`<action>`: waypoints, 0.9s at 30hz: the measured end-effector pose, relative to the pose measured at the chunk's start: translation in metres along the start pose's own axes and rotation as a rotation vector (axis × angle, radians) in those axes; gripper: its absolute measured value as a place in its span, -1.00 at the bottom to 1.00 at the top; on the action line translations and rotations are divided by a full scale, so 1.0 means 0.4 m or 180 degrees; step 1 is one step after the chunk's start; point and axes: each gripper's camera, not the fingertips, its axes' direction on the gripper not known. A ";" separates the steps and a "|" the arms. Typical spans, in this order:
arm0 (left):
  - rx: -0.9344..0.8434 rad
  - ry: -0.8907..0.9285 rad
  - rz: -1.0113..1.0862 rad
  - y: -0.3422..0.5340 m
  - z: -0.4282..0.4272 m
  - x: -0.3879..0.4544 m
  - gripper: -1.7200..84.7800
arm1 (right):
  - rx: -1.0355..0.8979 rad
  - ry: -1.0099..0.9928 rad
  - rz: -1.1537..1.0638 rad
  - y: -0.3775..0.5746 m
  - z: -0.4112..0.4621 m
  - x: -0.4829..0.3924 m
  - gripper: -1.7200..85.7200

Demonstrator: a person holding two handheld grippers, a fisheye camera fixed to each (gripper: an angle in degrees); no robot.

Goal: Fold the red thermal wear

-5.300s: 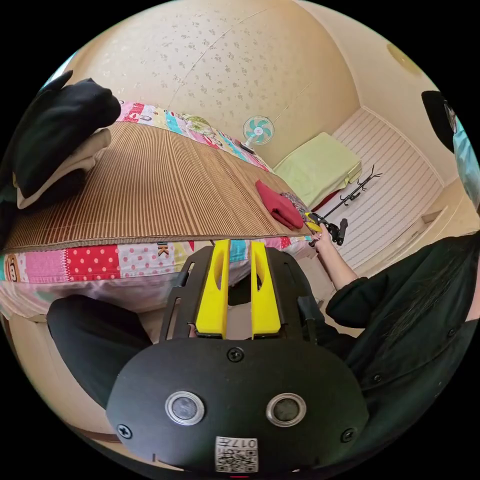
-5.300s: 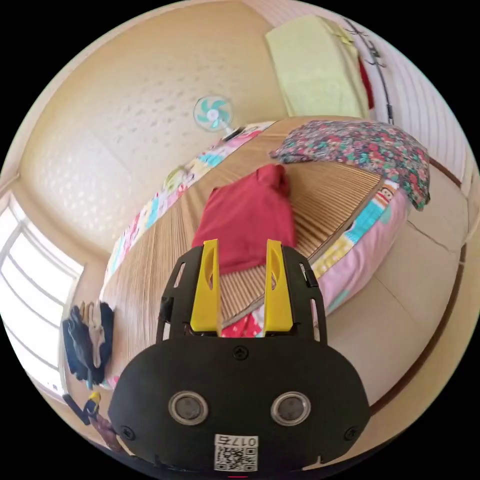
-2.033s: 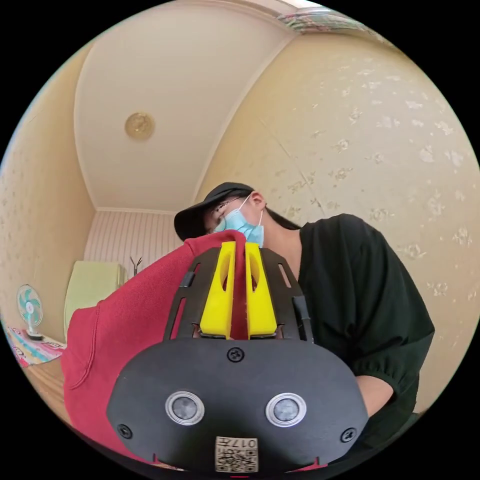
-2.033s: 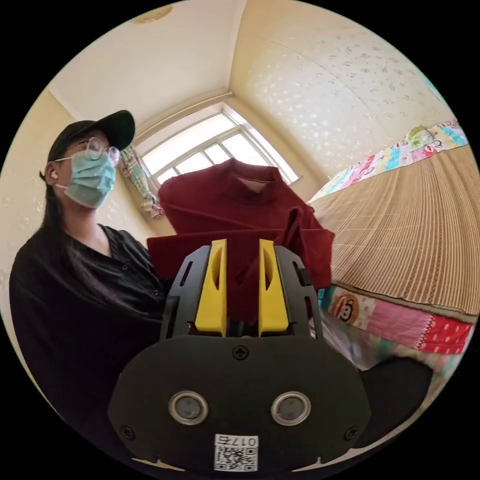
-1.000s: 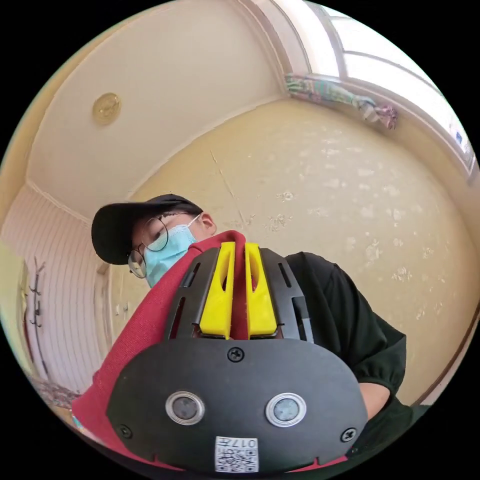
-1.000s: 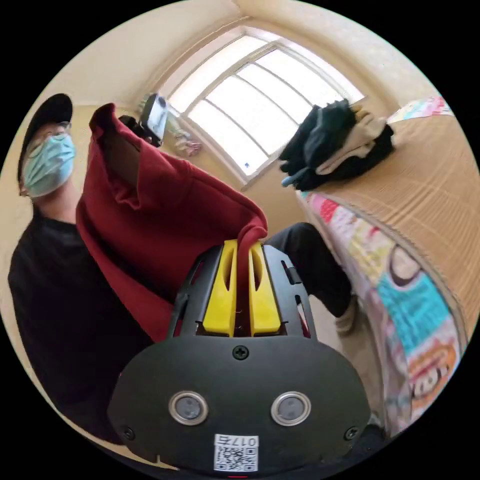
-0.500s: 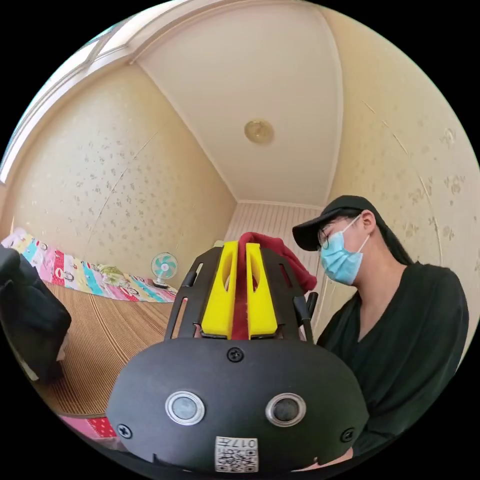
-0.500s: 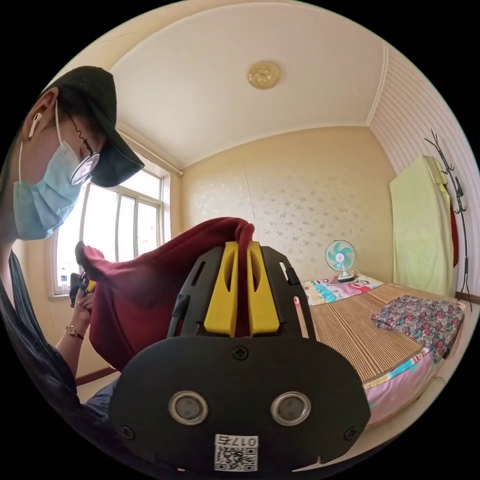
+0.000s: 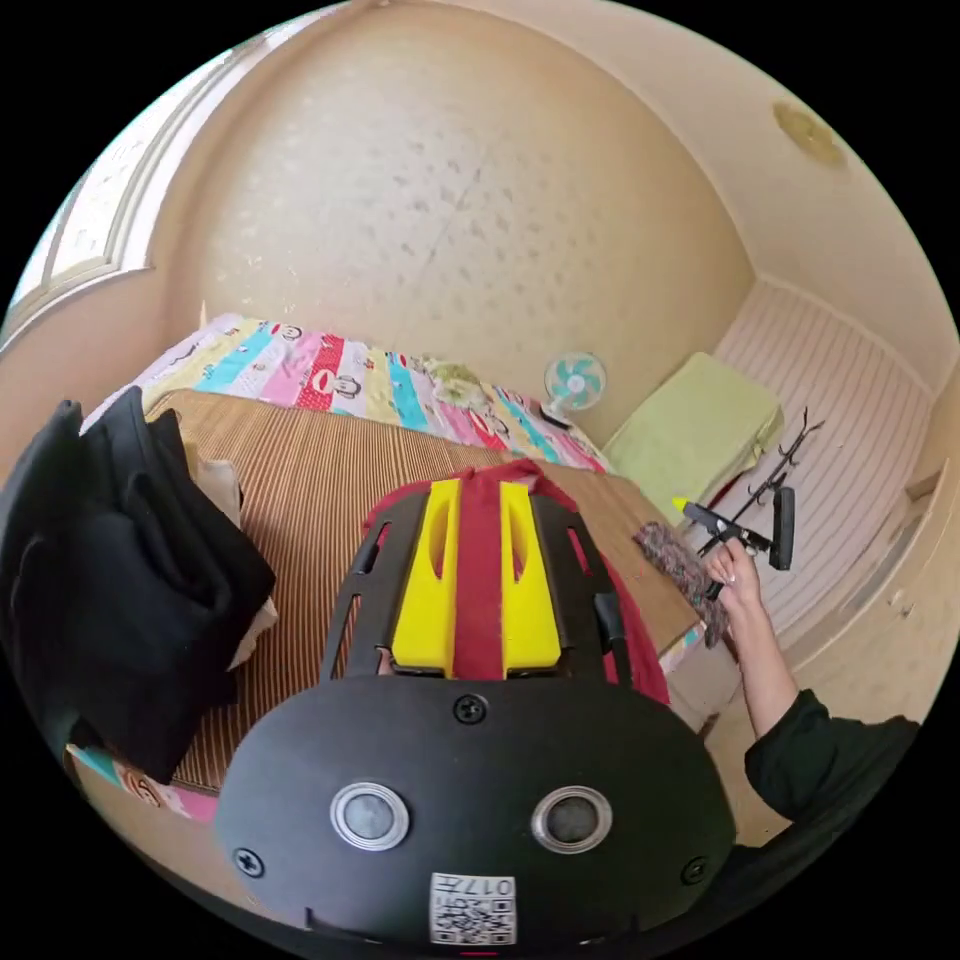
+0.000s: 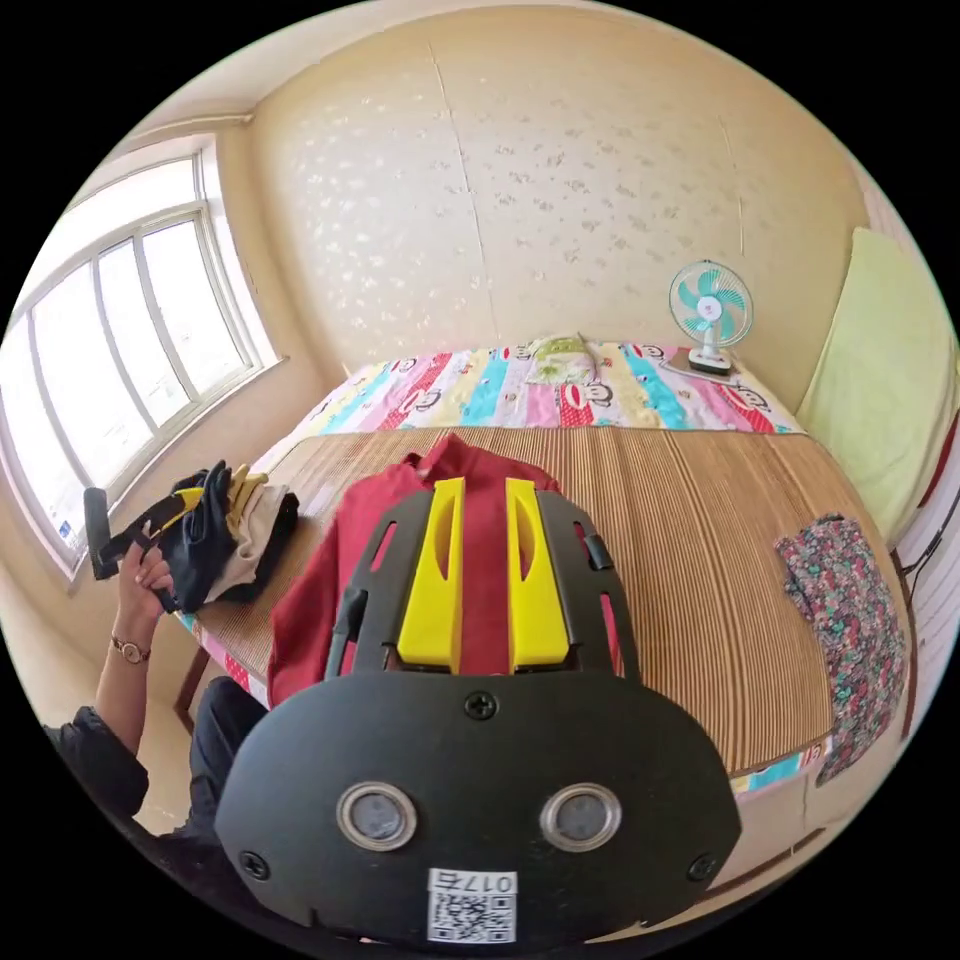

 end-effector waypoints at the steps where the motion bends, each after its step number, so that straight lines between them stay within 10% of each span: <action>1: -0.0316 0.0051 0.0096 0.052 0.063 0.023 -0.77 | -0.0112 -0.0010 0.0028 0.074 0.047 0.004 -0.80; 8: -0.1625 -0.0399 0.0552 0.321 0.293 0.161 -0.67 | -0.0536 -0.0041 0.0698 0.498 0.169 0.040 -0.77; 15: -0.1320 -0.0178 0.0083 0.275 0.222 0.119 -0.90 | -0.0250 0.0948 0.1076 0.689 0.046 0.008 -0.69; 20: 0.0604 0.0773 -0.1021 0.250 -0.180 -0.136 -0.96 | -0.1375 0.0687 0.0822 0.707 0.154 0.077 -0.79; 27: 0.2074 -0.0269 -0.1481 0.361 -0.582 -0.244 -0.96 | -0.0877 0.1747 0.1221 0.641 -0.013 0.252 -0.88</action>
